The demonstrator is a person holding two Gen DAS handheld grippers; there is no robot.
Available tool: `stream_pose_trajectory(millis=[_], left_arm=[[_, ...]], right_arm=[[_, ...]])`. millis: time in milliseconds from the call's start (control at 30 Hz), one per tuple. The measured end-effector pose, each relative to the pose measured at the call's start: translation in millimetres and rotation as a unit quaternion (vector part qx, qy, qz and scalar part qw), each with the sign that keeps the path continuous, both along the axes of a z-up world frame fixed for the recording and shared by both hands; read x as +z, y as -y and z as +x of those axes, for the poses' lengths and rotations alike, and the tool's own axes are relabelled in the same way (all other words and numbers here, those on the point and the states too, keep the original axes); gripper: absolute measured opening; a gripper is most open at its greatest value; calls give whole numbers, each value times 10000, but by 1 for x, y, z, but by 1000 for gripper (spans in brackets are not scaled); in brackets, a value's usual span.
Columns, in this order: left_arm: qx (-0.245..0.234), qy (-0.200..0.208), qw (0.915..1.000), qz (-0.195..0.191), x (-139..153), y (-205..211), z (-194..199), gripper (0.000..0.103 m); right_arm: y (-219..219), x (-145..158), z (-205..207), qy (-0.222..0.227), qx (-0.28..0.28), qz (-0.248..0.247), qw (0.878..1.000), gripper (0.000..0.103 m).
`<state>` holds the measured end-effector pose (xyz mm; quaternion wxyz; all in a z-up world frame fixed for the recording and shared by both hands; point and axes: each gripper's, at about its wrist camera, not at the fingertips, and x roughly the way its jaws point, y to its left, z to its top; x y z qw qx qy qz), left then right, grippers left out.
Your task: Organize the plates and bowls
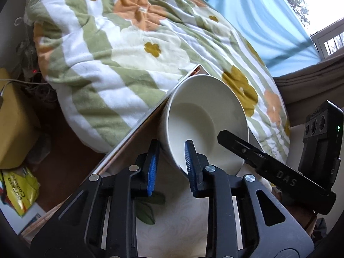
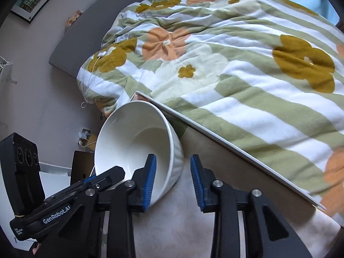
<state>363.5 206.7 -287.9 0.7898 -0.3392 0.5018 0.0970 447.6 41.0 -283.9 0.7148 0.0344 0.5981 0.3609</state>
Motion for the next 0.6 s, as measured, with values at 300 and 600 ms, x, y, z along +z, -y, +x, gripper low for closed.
stream_pose_trajectory(millis=[300,600], left_arm=[[-131,-74,9994,296,4,4,3,22],[-343,125,9965,757,42,19,-9,22]], right_arm=[[1,0,-3,123,-23,-50,9999,18],[10,19,-21,280,-125,25,9995,18]])
